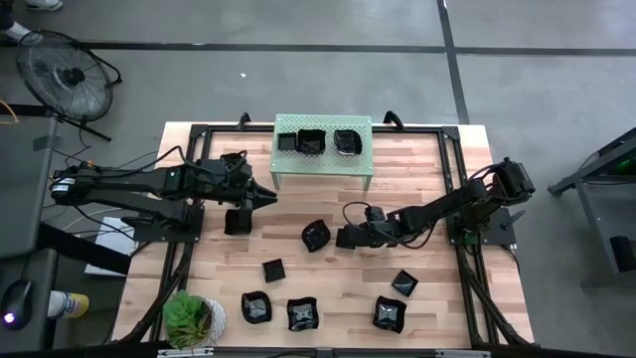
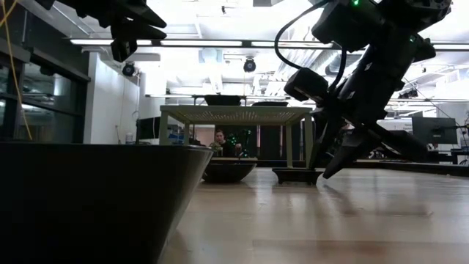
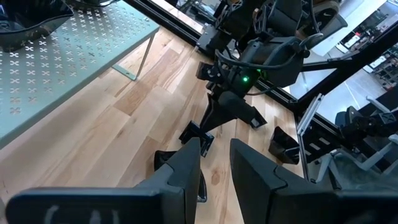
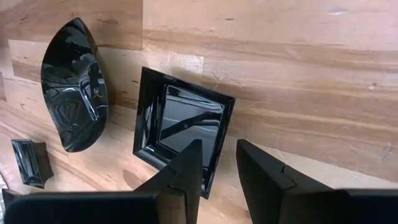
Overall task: Pick & Place Mini shaped plates
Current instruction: Stack the square shaped plate on top of the square shaped plate on the shelf
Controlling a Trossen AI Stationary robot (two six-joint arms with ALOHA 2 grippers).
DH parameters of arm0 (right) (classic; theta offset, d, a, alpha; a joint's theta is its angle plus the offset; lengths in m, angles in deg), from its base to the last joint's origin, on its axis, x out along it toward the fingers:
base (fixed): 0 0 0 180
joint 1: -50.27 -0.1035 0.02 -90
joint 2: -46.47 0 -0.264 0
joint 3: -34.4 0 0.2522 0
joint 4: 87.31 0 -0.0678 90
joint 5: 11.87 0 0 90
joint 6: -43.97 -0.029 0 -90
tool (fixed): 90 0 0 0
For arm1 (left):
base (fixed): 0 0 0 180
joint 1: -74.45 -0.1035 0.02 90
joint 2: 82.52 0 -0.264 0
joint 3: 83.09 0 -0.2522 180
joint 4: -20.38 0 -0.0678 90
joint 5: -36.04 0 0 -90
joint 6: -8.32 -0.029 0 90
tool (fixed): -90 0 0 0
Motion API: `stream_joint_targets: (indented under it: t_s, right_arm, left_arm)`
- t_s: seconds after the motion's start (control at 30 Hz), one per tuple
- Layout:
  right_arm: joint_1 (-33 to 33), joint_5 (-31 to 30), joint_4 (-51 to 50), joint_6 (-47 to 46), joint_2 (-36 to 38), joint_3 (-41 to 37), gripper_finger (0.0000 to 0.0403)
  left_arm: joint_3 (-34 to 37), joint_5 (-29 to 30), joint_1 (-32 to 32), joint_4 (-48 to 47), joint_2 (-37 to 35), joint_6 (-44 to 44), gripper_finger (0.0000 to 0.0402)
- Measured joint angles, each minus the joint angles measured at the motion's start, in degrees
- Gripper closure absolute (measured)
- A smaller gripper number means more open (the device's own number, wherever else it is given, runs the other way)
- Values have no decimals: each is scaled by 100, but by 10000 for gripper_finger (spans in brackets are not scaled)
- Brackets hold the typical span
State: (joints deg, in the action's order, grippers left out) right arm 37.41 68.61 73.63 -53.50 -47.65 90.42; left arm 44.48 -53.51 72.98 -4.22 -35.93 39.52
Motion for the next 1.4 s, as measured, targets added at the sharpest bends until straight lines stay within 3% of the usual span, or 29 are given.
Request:
stream_joint_targets:
  t_s: [0.3,0.43,0.8,1.07,1.4]
  right_arm:
    - [-4,195,327,67,-316,23,309]
    - [-71,-40,524,7,-399,26,309]
    - [-72,-26,238,-138,-306,17,309]
    - [-79,-16,-635,-110,88,-11,319]
    - [-76,22,-494,17,94,-11,328]
  left_arm:
    - [0,2,0,0,0,-2,316]
    - [0,4,1,-1,0,36,316]
    - [0,2,1,0,0,56,316]
    - [0,-23,1,-16,-2,31,316]
    - [0,-57,1,-33,-2,14,316]
